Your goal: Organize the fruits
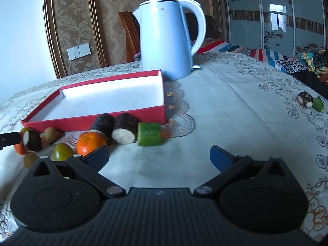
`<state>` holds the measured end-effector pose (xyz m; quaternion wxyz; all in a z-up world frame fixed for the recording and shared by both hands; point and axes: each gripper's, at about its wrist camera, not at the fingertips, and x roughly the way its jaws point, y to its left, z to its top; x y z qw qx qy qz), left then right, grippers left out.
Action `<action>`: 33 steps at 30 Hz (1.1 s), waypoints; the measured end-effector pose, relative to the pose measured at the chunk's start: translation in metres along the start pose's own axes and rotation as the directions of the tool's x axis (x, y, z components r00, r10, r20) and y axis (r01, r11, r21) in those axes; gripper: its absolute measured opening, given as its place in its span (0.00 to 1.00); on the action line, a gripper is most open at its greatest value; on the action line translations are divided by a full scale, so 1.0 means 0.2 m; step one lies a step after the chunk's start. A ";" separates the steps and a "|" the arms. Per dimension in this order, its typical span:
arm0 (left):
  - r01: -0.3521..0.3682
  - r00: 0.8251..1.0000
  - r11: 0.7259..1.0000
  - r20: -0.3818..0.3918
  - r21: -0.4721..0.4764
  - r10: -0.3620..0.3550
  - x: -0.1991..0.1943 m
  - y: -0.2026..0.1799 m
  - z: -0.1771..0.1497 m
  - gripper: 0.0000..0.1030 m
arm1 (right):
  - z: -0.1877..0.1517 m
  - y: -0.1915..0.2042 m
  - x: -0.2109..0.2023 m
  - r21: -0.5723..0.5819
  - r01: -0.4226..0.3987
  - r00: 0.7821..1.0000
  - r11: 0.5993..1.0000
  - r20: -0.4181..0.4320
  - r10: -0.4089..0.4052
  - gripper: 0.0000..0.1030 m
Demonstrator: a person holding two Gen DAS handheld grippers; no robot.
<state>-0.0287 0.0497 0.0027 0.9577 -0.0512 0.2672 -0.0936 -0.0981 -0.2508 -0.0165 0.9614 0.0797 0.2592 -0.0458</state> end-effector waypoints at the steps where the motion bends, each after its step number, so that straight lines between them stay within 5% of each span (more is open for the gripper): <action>1: -0.009 1.000 1.000 0.005 0.025 0.009 0.00 -0.02 -0.01 1.00 | 0.00 -0.01 0.01 0.005 -0.001 1.000 1.000 -0.005 0.001 1.00; 17: 0.021 0.999 0.996 -0.034 0.091 -0.018 0.02 -0.08 -0.04 1.00 | 0.05 -0.01 0.12 -0.020 0.072 0.996 0.997 -0.050 -0.073 1.00; 33: -0.025 0.997 0.989 -0.067 0.146 0.035 0.06 -0.15 -0.05 1.00 | 0.05 -0.03 0.15 0.016 0.084 0.994 0.996 -0.072 -0.083 1.00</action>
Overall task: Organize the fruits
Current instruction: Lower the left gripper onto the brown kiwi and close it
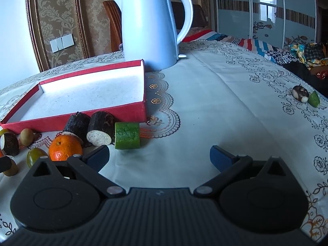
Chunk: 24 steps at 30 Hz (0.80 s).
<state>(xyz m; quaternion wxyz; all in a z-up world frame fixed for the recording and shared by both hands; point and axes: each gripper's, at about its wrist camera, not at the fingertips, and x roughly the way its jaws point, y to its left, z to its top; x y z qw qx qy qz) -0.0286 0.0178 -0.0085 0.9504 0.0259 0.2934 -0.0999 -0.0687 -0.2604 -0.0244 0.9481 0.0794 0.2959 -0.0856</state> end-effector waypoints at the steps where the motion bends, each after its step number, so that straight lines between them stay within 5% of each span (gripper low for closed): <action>1: -0.001 1.000 1.000 -0.005 -0.001 0.001 0.00 0.00 0.00 1.00 | 0.00 0.00 0.00 -0.001 0.000 1.000 1.000 -0.002 0.000 1.00; 15: -0.002 1.000 1.000 -0.011 0.019 0.002 0.01 -0.03 -0.01 1.00 | 0.00 0.00 0.01 0.004 0.006 1.000 1.000 -0.015 -0.006 1.00; 24: -0.011 1.000 0.999 0.024 0.050 0.009 -0.02 -0.06 -0.01 0.61 | 0.00 -0.02 0.01 0.016 -0.010 1.000 1.000 -0.012 0.010 1.00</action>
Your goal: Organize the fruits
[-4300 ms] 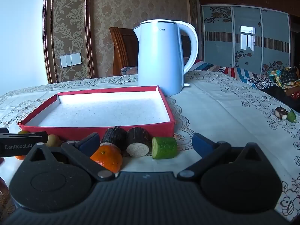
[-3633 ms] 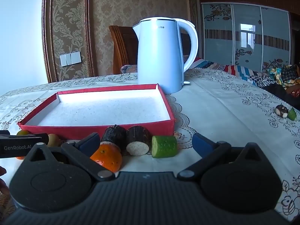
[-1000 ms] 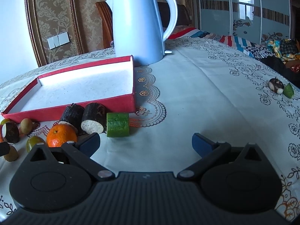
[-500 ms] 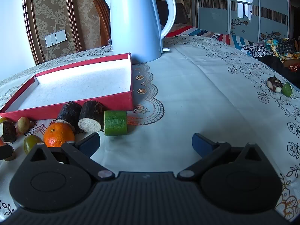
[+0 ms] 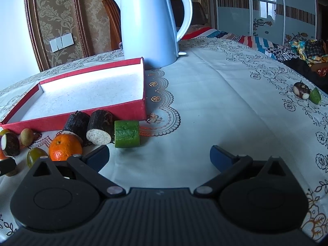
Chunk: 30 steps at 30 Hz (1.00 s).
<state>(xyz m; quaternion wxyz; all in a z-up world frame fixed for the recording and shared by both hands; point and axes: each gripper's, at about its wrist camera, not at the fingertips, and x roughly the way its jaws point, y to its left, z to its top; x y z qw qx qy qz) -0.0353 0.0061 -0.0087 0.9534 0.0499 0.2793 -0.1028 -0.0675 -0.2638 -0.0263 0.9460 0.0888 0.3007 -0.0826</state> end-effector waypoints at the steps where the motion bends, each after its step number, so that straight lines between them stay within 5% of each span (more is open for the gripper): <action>1: -0.002 1.000 1.000 0.010 0.002 0.002 -0.01 0.00 0.00 0.57 | 0.00 0.00 0.00 0.002 -0.002 1.000 1.000 0.000 0.002 1.00; 16: 0.029 0.999 0.998 -0.039 0.051 -0.027 0.00 -0.06 -0.03 0.53 | 0.00 -0.01 0.00 0.016 -0.013 1.000 1.000 0.003 0.013 1.00; 24: 0.068 0.996 0.997 -0.052 0.020 -0.067 0.02 -0.04 -0.03 0.28 | 0.00 -0.01 0.01 0.010 -0.014 1.000 1.000 -0.002 0.014 1.00; 30: 0.054 0.998 0.998 -0.040 -0.018 -0.055 0.02 0.00 -0.03 0.27 | -0.01 -0.02 0.00 0.021 -0.050 0.999 0.999 0.010 0.050 1.00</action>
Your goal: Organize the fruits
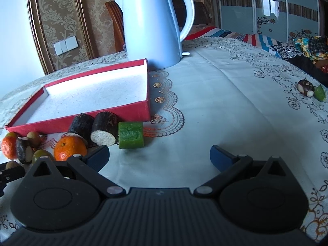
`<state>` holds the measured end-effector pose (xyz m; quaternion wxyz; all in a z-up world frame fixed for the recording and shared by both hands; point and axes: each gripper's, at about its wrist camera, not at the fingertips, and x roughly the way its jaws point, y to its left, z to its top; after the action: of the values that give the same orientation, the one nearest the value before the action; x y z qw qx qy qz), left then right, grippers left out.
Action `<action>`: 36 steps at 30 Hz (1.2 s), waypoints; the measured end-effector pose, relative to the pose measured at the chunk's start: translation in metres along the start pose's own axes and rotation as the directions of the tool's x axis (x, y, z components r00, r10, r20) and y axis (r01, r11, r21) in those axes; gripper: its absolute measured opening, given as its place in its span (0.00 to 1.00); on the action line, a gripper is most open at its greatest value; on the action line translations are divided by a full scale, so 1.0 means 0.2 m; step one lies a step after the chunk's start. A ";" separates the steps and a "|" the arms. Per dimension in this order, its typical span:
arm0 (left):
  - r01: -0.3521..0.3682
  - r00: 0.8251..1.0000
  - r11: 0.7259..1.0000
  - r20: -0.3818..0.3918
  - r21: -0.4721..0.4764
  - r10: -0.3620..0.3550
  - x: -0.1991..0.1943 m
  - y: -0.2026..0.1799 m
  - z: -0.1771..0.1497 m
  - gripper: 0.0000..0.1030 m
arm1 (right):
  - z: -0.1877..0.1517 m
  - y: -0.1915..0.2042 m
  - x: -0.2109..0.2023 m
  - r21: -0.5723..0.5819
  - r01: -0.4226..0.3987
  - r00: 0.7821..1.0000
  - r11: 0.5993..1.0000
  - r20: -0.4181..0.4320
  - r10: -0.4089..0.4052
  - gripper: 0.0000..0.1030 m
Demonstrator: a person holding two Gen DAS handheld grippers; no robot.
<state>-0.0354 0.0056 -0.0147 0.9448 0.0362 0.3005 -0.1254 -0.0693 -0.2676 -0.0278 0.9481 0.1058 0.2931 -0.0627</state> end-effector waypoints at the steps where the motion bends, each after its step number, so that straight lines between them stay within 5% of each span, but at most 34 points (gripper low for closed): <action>1: -0.006 1.000 1.000 0.009 -0.016 0.007 -0.01 0.01 0.00 0.27 | 0.00 -0.01 0.00 0.006 -0.008 1.000 1.000 0.006 0.007 1.00; 6: -0.003 1.000 0.999 0.026 -0.054 0.004 -0.02 0.06 0.01 0.27 | -0.01 0.00 -0.03 -0.005 -0.013 0.999 1.000 0.037 0.014 0.99; 10: 0.003 0.999 0.999 0.032 -0.044 -0.002 -0.03 0.05 0.01 0.27 | 0.00 0.05 0.00 -0.056 0.016 1.000 0.998 0.004 -0.016 0.83; 18: 0.021 0.999 0.997 0.034 -0.070 -0.019 -0.04 0.08 0.01 0.27 | 0.04 0.08 0.06 -0.082 0.021 1.000 0.996 -0.021 -0.023 0.80; 27: 0.025 1.000 0.997 0.016 -0.072 -0.024 -0.02 0.07 0.01 0.27 | 0.05 0.12 0.09 -0.114 0.020 1.000 0.993 -0.017 -0.023 0.60; 29: 0.026 1.000 0.997 0.013 -0.072 -0.025 -0.02 0.07 0.01 0.27 | 0.04 0.13 0.09 -0.129 0.014 1.000 0.992 -0.011 -0.015 0.45; 34: 0.023 1.000 0.997 0.007 -0.080 -0.022 -0.01 0.08 0.01 0.28 | 0.04 0.11 0.08 -0.112 -0.008 1.000 0.994 -0.002 0.007 0.26; 36: 0.023 1.000 0.996 0.009 -0.084 -0.022 -0.01 0.08 0.01 0.28 | 0.05 0.10 0.07 -0.095 -0.015 1.000 0.995 -0.001 0.015 0.26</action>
<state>-0.0328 0.0214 -0.0119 0.9453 -0.0074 0.3018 -0.1235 -0.0487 -0.2519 -0.0258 0.9525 0.0626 0.2951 -0.0417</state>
